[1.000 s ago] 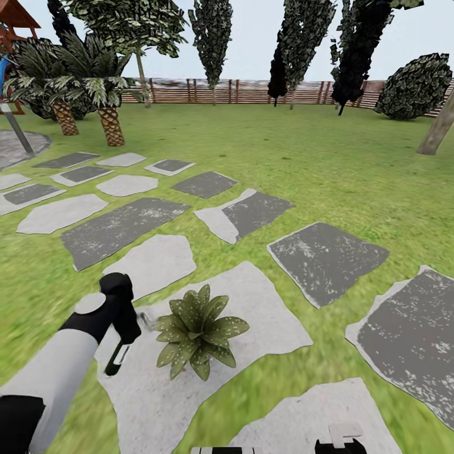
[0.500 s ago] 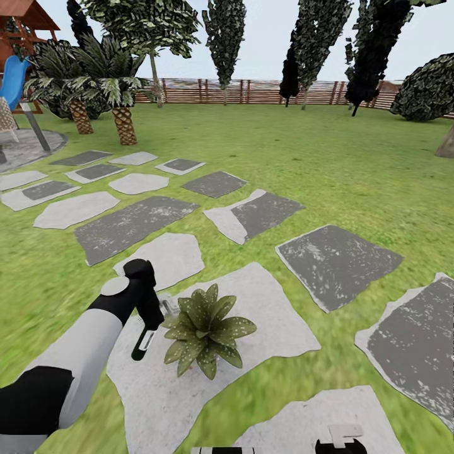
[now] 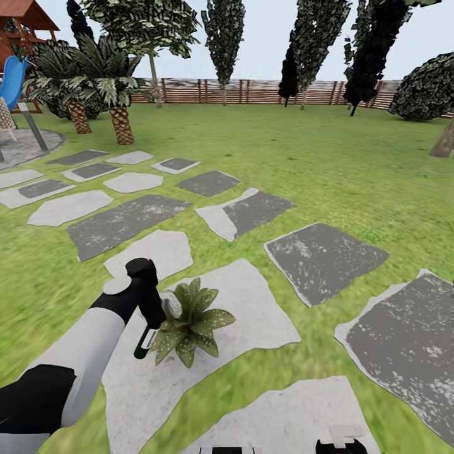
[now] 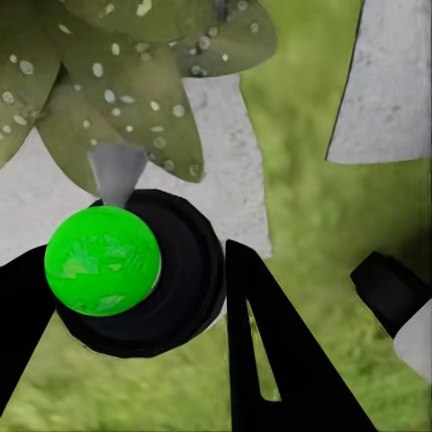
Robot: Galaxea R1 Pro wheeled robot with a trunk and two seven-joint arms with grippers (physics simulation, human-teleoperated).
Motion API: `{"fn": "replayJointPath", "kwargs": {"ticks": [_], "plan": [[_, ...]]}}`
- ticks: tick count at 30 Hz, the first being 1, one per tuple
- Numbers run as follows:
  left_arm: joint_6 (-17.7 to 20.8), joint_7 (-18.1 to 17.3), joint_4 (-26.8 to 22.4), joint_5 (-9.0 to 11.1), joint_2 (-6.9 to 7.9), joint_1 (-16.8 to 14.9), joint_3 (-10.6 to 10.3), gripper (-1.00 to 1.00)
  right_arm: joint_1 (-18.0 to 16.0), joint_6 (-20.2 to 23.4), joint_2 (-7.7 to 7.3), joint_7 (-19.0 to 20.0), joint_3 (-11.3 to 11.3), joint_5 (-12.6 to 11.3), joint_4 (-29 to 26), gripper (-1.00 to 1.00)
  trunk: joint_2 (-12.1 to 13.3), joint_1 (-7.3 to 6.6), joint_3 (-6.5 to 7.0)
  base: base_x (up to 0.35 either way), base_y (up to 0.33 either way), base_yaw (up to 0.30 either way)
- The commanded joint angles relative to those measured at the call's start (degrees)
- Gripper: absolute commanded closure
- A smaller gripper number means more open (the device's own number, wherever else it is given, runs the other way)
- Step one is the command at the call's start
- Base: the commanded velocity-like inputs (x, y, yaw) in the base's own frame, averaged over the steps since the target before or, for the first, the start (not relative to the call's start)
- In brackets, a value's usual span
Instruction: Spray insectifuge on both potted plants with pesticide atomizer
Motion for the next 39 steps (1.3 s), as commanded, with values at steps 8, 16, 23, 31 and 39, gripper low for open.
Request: {"fn": "replayJointPath", "kwargs": {"ticks": [8, 16, 23, 31, 39], "plan": [[0.6, -0.5, -0.1, -0.3, 0.04, 0.0, -0.2, 1.0, 0.0, 0.1, 0.08, -0.3, 0.2, 0.5, 0.1, -1.0, 0.0, -0.03, -0.05, -0.191, -0.237, 0.002], [0.7, -0.5, -0.1, -0.2, 0.26, 0.6, -0.3, 1.0, 0.0, 0.0, 0.25, -0.3, 0.2, 0.5, 0.1, -1.0, 0.0, -0.03, -0.05, -0.202, -0.229, 0.225], [0.8, -0.5, -0.1, 0.3, -0.06, 1.7, 0.2, 1.0, 0.0, 0.0, 0.18, -0.3, 0.2, 0.5, 0.1, -1.0, 0.0, -0.03, -0.05, -0.212, -0.22, 0.278], [0.4, -0.5, -1.1, 1.1, -0.17, 9.3, 0.6, 1.0, 0.0, 0.0, 0.19, 0.0, 0.2, 0.5, 0.1, -1.0, 0.0, -0.03, -0.05, -0.233, -0.198, 0.279], [-5.0, 11.3, -2.7, 17.5, 0.72, 17.0, 2.4, 1.0, 0.0, 0.0, 0.12, 1.5, 0.7, 0.7, -0.7, -1.0, 0.0, -0.03, -0.05, -0.215, -0.169, 0.095]]}}
